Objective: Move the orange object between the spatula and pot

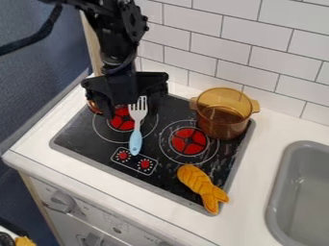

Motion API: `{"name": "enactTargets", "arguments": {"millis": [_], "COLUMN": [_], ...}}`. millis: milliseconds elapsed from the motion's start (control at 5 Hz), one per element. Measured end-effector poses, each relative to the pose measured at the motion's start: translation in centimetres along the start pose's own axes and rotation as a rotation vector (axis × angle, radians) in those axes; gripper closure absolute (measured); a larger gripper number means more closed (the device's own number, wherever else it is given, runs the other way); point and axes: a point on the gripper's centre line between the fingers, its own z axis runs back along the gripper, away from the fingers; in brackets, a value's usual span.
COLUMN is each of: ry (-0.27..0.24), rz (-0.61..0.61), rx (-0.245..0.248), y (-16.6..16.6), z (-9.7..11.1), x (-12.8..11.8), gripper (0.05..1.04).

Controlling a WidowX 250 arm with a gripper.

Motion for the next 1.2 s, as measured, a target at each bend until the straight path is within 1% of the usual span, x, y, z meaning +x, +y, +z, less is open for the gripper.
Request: {"name": "enactTargets", "arguments": {"millis": [200,400,600,800,1000,1200], "ry": [-0.024,-0.066,-0.07,-0.075,-0.098,-0.129], "rz": [0.006,0.027,0.12,0.281,0.373,0.454], "rx": [-0.013,-0.066,-0.036,-0.008,-0.009,0.009], "y": [-0.1,0.6,1.7,3.0,4.2,5.7], "z": [-0.6,-1.6,-1.9,-2.0,-2.0,-3.0], "x": [0.3,1.4,2.3,4.0,5.0,5.8], "gripper": [0.085,0.085,0.085,0.085,0.085,0.085]}}
